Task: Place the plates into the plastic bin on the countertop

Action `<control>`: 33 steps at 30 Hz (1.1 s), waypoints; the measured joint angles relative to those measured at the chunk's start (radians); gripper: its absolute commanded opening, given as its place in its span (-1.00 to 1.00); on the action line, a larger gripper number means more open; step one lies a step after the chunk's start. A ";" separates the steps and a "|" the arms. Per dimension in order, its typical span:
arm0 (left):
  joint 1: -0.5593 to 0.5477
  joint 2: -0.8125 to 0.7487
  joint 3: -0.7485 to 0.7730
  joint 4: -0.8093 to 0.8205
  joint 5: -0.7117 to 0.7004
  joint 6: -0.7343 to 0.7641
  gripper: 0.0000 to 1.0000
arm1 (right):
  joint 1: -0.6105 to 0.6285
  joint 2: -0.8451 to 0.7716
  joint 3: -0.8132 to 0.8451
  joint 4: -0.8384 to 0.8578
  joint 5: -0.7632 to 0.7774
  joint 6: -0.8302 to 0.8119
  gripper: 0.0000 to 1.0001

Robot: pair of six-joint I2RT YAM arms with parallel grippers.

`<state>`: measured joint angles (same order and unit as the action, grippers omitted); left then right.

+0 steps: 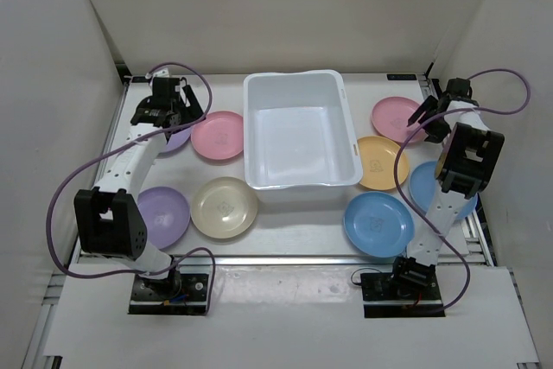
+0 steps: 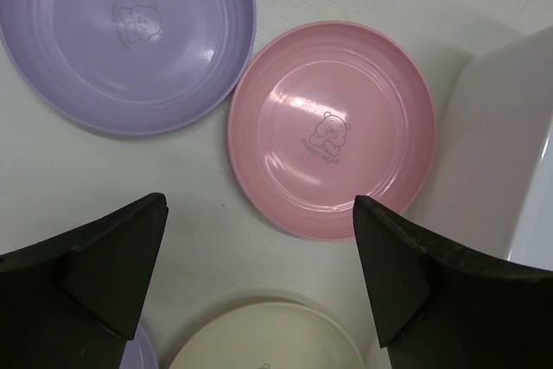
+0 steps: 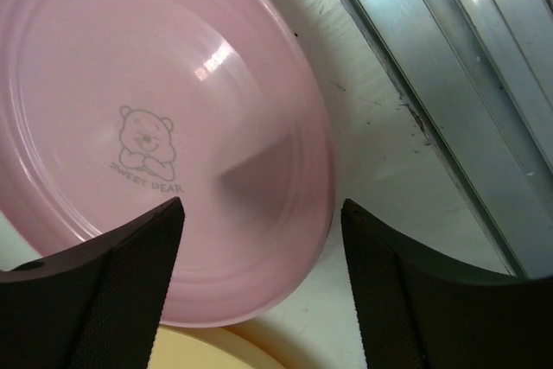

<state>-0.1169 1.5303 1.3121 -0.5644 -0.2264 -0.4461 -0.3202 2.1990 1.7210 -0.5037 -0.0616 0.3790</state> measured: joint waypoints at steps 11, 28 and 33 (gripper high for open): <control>0.000 -0.028 -0.036 0.005 -0.025 -0.011 0.99 | 0.026 0.013 -0.030 0.062 0.076 0.092 0.14; 0.052 -0.095 -0.136 0.011 -0.001 -0.056 0.99 | 0.140 -0.076 0.039 0.032 0.343 0.144 -1.00; 0.065 -0.100 -0.159 0.003 0.010 -0.079 0.99 | 0.185 -0.174 0.180 -0.003 0.435 0.134 -1.00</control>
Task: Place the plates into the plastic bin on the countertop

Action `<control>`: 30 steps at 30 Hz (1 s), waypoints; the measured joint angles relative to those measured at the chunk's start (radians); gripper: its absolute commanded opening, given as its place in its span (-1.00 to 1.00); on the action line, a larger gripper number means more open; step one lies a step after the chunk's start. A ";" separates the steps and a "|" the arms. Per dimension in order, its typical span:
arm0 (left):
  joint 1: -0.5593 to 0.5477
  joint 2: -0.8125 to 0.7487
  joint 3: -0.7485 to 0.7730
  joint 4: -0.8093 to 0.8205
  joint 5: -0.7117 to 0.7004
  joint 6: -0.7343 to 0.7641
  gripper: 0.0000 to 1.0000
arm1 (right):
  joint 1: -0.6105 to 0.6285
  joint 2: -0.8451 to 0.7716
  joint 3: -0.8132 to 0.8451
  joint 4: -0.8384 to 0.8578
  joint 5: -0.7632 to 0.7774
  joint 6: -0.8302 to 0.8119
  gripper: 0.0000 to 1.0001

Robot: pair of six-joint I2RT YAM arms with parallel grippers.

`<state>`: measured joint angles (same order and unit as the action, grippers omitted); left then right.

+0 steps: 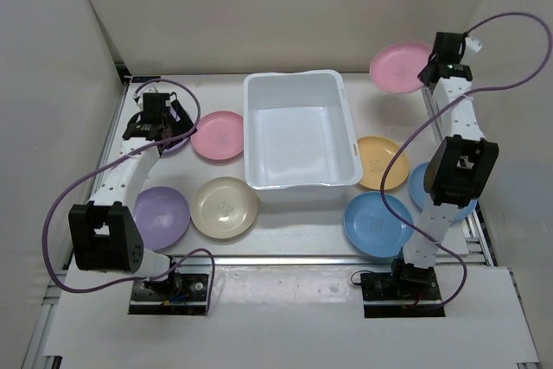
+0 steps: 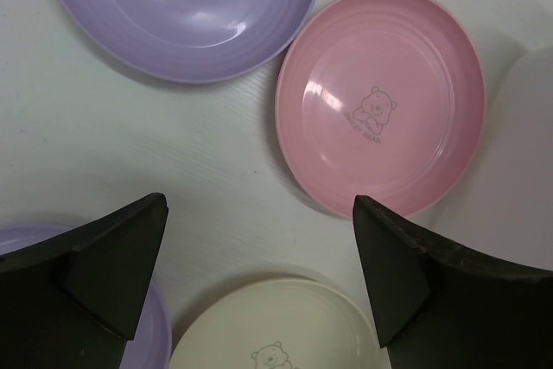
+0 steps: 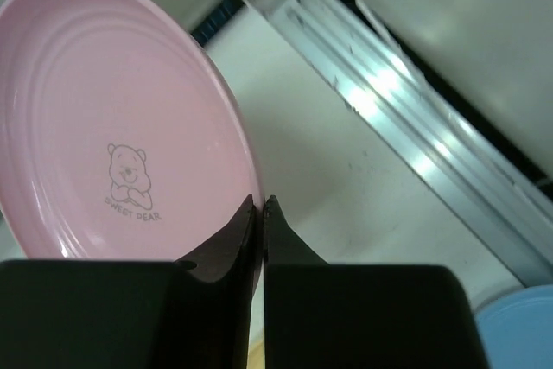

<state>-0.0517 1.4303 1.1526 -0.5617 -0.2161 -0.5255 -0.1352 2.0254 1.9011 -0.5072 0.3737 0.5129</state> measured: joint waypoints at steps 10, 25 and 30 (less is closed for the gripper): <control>0.035 0.008 -0.035 -0.009 0.042 -0.053 0.99 | 0.125 -0.259 0.034 0.018 0.005 -0.084 -1.00; 0.033 0.130 -0.084 0.044 0.120 -0.095 1.00 | 0.578 -0.093 -0.066 -0.084 -0.057 -0.175 -1.00; 0.016 0.165 -0.084 0.074 0.119 -0.104 0.99 | 0.623 -0.005 -0.066 -0.112 0.004 -0.176 -0.98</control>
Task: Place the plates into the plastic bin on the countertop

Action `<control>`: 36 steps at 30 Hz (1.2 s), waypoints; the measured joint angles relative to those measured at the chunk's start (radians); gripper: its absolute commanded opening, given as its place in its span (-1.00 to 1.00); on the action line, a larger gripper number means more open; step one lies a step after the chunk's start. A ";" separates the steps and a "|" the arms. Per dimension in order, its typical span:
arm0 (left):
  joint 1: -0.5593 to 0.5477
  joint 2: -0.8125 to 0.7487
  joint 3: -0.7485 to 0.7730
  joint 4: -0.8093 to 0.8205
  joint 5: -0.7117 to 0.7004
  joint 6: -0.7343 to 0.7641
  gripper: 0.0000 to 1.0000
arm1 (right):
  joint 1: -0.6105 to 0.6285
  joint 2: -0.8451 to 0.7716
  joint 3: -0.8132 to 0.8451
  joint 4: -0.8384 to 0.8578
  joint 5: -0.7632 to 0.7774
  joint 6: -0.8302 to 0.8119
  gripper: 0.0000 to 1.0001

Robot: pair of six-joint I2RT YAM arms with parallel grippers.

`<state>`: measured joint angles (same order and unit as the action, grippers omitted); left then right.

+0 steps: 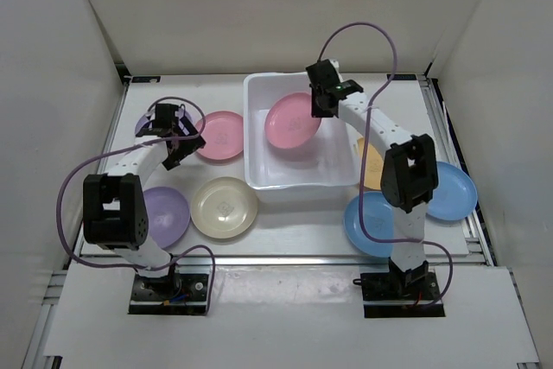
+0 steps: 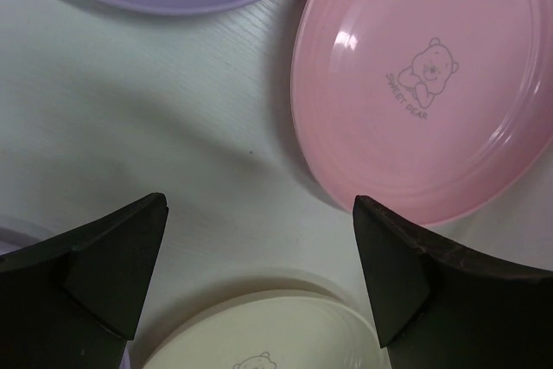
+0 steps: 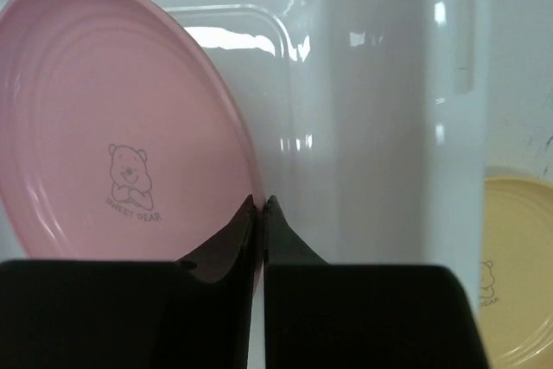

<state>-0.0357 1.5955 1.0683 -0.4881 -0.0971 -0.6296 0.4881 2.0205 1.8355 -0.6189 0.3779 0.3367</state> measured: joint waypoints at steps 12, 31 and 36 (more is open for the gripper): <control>-0.023 0.134 0.036 0.011 0.000 -0.026 0.57 | 0.056 0.102 0.007 -0.055 0.016 0.063 -0.52; -0.035 0.281 0.132 0.041 -0.042 -0.061 -0.67 | 0.050 -0.095 0.051 -0.141 0.032 0.071 0.70; -0.035 0.269 0.152 0.051 -0.034 -0.065 -0.80 | 0.050 -0.312 -0.004 -0.127 0.043 0.076 0.72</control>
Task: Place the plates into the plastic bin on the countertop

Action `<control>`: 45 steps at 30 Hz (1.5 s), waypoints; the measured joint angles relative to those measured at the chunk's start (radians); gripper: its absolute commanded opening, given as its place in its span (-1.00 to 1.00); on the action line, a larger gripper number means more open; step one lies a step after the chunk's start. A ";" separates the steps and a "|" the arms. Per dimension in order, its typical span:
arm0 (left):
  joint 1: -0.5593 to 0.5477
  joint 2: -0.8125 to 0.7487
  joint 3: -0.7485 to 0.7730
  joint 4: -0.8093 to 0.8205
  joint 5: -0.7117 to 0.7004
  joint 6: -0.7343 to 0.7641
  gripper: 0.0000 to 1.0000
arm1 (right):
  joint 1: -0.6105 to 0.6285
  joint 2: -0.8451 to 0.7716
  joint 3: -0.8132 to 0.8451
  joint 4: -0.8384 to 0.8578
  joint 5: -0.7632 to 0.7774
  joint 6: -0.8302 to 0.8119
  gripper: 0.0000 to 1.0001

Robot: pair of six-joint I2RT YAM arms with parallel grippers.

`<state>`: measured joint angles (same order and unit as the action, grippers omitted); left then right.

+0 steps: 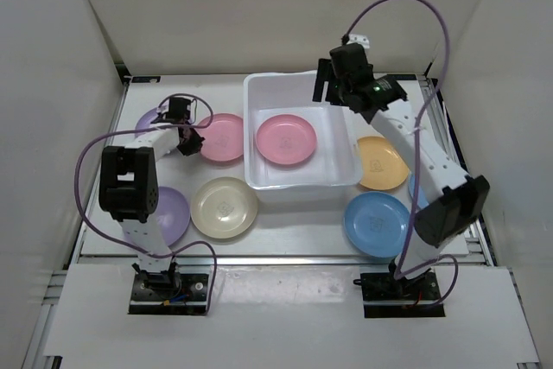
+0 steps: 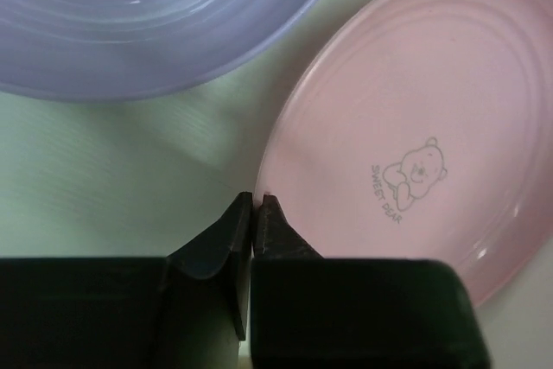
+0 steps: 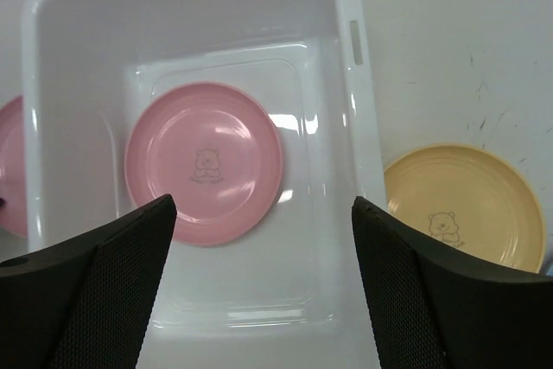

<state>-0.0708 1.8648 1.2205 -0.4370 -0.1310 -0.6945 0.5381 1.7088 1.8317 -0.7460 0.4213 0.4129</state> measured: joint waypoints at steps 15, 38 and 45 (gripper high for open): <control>-0.004 -0.404 0.259 -0.065 -0.179 0.033 -0.80 | 0.000 -0.159 -0.210 0.007 0.089 0.049 0.86; -0.444 0.309 0.892 -0.428 -0.018 0.337 -0.80 | -0.456 -0.425 -0.417 -0.041 0.050 0.216 0.91; -0.440 0.402 0.956 -0.555 -0.055 0.380 -0.80 | -0.616 -0.425 -0.502 -0.044 -0.066 0.216 0.91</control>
<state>-0.5110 2.2665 2.1765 -0.9920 -0.1856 -0.3145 -0.0780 1.2839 1.3296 -0.7898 0.3557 0.6292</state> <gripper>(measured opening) 0.142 0.956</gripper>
